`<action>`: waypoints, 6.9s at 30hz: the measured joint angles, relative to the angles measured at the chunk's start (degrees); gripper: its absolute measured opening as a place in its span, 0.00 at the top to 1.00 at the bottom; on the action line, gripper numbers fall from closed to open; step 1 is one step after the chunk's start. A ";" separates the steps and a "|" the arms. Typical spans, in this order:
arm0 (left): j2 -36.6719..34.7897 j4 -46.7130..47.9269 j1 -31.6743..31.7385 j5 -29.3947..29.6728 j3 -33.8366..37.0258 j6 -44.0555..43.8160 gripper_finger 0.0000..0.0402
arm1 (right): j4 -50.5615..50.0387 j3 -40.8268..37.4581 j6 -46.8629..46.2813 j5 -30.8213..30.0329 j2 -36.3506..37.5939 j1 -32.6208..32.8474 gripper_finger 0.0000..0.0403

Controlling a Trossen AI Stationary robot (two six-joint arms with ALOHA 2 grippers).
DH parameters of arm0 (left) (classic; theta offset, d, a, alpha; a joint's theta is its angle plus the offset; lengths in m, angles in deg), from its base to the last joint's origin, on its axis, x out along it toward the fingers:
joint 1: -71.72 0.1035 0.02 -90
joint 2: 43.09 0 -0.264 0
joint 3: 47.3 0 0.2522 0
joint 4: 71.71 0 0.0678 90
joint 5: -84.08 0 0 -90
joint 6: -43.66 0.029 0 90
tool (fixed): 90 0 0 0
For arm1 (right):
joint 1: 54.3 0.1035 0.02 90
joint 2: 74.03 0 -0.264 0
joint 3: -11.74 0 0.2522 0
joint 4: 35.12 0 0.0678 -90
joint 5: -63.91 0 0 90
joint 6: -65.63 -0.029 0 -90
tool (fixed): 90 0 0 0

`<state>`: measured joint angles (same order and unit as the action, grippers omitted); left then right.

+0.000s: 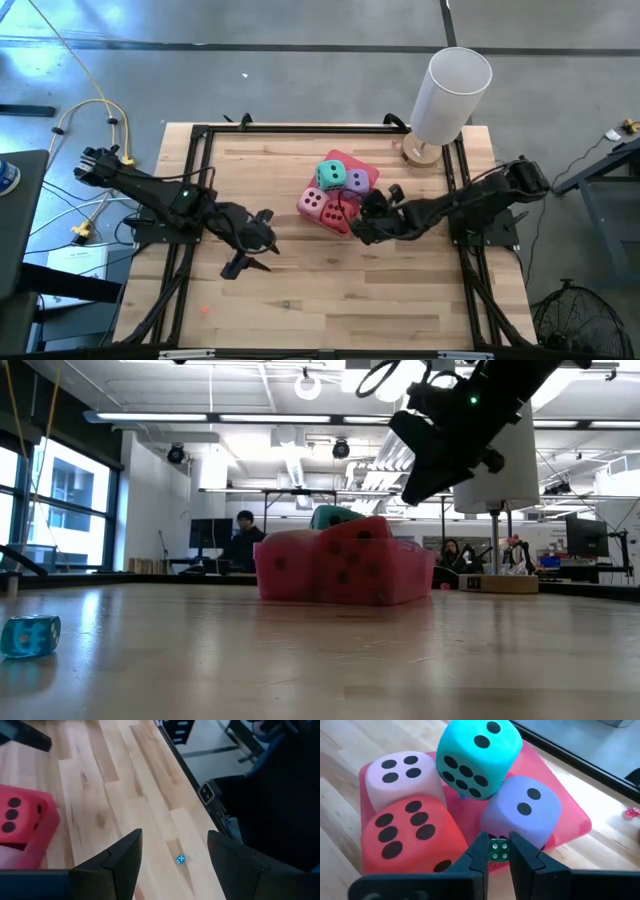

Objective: Pick & Place Dice
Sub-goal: Put the small green die into the red bin, then put the small light blue die into the red bin

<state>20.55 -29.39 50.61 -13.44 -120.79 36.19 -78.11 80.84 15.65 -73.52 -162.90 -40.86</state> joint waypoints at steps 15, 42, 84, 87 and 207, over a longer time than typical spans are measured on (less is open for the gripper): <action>7.35 -5.17 -6.58 21.13 0.00 -17.32 0.46 | 10.16 -5.14 15.17 3.88 -2.96 -2.63 0.91; 15.39 -12.57 -8.58 21.06 0.00 -23.83 0.46 | 17.42 -5.08 21.63 10.12 -3.44 -9.68 0.62; 28.97 -15.13 -11.20 20.80 0.00 -13.16 0.46 | 24.80 -5.10 38.37 12.28 13.41 24.31 0.52; 28.92 -14.88 -11.72 20.82 0.00 -12.93 0.46 | 24.69 -5.08 34.62 13.00 13.46 25.64 0.52; 20.86 -31.87 5.82 33.67 3.19 11.01 0.89 | 52.08 -5.14 31.43 17.50 -1.47 35.90 0.52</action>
<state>41.41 -61.26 56.43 20.23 -117.60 47.20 -26.03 75.69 47.07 -56.02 -164.37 -4.96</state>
